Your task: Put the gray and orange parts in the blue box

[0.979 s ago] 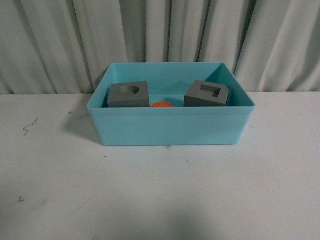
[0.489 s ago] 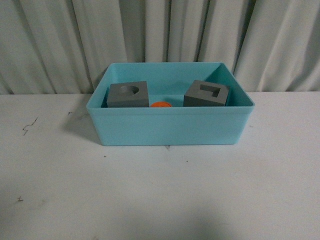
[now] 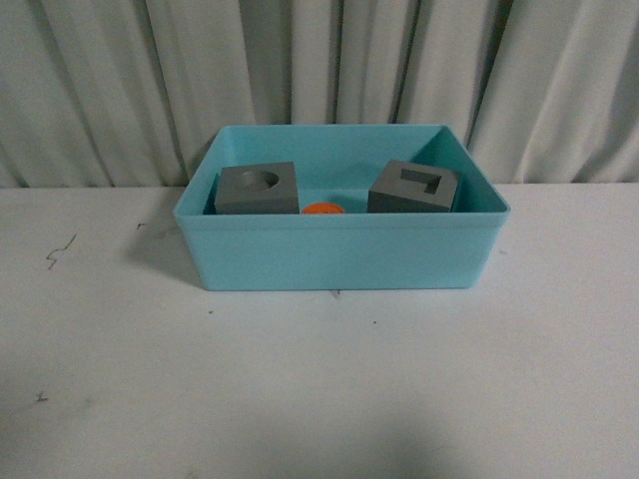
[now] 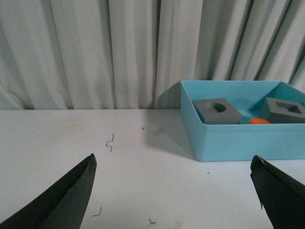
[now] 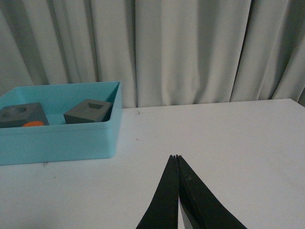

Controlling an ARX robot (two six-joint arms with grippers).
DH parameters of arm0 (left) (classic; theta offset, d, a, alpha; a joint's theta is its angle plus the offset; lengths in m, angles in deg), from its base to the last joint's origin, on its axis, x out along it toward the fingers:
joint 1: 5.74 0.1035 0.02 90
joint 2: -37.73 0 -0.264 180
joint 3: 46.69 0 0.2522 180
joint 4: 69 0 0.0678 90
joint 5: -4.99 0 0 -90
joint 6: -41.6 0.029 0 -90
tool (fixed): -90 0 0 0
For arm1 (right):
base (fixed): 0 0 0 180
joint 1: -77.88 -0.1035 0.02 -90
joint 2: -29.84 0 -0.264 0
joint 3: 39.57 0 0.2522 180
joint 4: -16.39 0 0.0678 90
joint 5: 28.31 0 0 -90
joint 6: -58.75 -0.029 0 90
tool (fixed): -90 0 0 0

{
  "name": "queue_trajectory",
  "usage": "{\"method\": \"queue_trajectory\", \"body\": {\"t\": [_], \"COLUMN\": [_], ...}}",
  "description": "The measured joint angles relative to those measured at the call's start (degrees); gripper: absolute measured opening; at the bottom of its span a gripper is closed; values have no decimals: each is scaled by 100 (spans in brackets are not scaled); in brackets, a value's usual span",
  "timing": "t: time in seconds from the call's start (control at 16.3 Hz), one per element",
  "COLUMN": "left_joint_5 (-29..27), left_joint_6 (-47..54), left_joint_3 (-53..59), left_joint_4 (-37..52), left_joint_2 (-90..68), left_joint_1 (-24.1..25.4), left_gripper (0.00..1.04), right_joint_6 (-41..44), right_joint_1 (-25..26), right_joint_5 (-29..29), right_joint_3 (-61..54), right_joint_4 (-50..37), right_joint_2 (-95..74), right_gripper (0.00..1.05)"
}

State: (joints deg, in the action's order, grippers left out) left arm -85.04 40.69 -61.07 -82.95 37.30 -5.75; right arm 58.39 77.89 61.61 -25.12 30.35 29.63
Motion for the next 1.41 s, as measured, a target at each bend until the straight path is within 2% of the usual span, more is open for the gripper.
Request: {"method": "queue_trajectory", "body": {"t": [0.06, 0.12, 0.18, 0.24, 0.43, 1.41], "left_joint_5": [0, 0, 0, 0, 0, 0], "left_joint_6": [0, 0, 0, 0, 0, 0], "left_joint_3": [0, 0, 0, 0, 0, 0], "left_joint_4": [0, 2, 2, 2, 2, 0], "left_joint_2": [0, 0, 0, 0, 0, 0], "left_joint_1": [0, -2, -2, -2, -2, -2], "left_gripper": [98, 98, 98, 98, 98, 98], "right_joint_6": [4, 4, 4, 4, 4, 2], "right_joint_1": [0, 0, 0, 0, 0, 0], "right_joint_5": [0, 0, 0, 0, 0, 0], "right_joint_3": [0, 0, 0, 0, 0, 0], "right_joint_4": [0, 0, 0, 0, 0, 0], "right_joint_2": [0, 0, 0, 0, 0, 0], "right_gripper": [2, 13, 32, 68, 97, 98]}}
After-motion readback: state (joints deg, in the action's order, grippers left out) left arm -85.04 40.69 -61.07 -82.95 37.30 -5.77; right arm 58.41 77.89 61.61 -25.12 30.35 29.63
